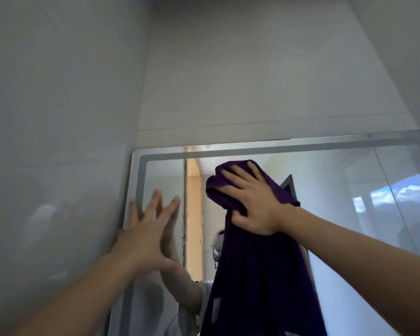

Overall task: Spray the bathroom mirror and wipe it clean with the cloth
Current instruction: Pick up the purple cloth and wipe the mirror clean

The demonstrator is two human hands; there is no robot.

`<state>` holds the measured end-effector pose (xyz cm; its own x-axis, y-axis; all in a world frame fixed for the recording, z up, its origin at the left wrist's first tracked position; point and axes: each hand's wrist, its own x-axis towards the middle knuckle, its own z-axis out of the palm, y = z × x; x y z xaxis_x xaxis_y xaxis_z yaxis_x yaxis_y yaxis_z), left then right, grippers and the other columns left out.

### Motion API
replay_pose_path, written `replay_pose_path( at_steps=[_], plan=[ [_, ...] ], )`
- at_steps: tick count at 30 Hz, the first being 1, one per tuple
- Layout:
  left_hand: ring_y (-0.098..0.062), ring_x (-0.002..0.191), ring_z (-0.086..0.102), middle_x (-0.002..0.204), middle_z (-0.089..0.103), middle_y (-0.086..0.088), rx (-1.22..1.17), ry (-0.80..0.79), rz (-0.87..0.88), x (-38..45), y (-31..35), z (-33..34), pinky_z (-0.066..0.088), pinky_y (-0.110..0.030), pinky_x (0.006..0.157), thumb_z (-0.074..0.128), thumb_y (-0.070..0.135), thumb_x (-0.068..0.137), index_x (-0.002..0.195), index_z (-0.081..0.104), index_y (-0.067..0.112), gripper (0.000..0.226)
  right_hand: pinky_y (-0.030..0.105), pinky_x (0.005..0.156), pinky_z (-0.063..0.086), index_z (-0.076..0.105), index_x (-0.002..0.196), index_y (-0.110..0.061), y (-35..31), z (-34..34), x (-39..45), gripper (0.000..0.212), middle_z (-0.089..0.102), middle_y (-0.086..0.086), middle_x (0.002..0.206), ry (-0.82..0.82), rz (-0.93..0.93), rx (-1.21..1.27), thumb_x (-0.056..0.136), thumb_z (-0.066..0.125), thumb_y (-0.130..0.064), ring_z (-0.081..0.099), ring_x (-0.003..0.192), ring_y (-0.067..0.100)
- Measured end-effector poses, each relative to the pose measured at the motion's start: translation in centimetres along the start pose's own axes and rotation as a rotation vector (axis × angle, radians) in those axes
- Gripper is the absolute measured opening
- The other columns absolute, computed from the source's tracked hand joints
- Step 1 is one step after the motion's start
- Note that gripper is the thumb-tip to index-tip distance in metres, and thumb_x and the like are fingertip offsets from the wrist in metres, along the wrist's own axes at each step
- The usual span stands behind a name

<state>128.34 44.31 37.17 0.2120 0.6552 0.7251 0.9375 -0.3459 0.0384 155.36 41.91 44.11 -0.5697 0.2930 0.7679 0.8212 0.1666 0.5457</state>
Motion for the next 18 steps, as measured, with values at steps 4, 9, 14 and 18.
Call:
replay_pose_path(
  at_steps=[4, 9, 14, 18],
  plan=[
    [-0.035, 0.139, -0.047, 0.149, -0.055, 0.012, 0.066, -0.01, 0.018, -0.5, -2.1, 0.7, -0.001, -0.056, 0.123, 0.077, 0.08, 0.059, 0.143, -0.041, 0.051, 0.147, 0.063, 0.123, 0.002, 0.043, 0.15, -0.028, 1.9, -0.5, -0.8, 0.075, 0.033, 0.008, 0.164, -0.011, -0.024, -0.06, 0.078, 0.045, -0.049, 0.019, 0.155, 0.034],
    [-0.037, 0.139, -0.045, 0.148, -0.056, 0.008, 0.088, -0.033, 0.031, -0.4, -1.3, 0.3, -0.002, -0.055, 0.122, 0.077, 0.076, 0.063, 0.135, -0.047, 0.048, 0.147, 0.072, 0.115, -0.012, 0.022, 0.156, -0.041, -0.1, -0.8, 3.1, 0.082, 0.009, 0.003, 0.171, -0.006, 0.245, -0.096, 0.077, 0.026, -0.063, -0.003, 0.158, 0.028],
    [-0.034, 0.14, -0.046, 0.148, -0.055, 0.012, 0.021, -0.048, 0.038, -0.7, -1.7, -0.4, 0.001, -0.054, 0.125, 0.083, 0.067, 0.064, 0.144, -0.039, 0.049, 0.146, 0.076, 0.113, -0.009, 0.02, 0.156, -0.04, -4.2, 0.2, 6.6, 0.075, 0.005, 0.004, 0.171, 0.023, 0.266, -0.106, 0.086, 0.032, -0.062, -0.004, 0.157, 0.032],
    [-0.03, 0.14, -0.047, 0.149, -0.054, 0.016, -0.031, -0.05, 0.04, -0.8, -2.1, -0.4, 0.002, -0.053, 0.125, 0.084, 0.067, 0.062, 0.142, -0.036, 0.056, 0.145, 0.075, 0.11, -0.018, 0.021, 0.156, -0.042, -6.5, 2.2, 4.7, 0.075, 0.008, 0.004, 0.171, -0.033, 0.037, -0.08, 0.084, 0.032, -0.062, -0.007, 0.157, 0.033]
  ],
)
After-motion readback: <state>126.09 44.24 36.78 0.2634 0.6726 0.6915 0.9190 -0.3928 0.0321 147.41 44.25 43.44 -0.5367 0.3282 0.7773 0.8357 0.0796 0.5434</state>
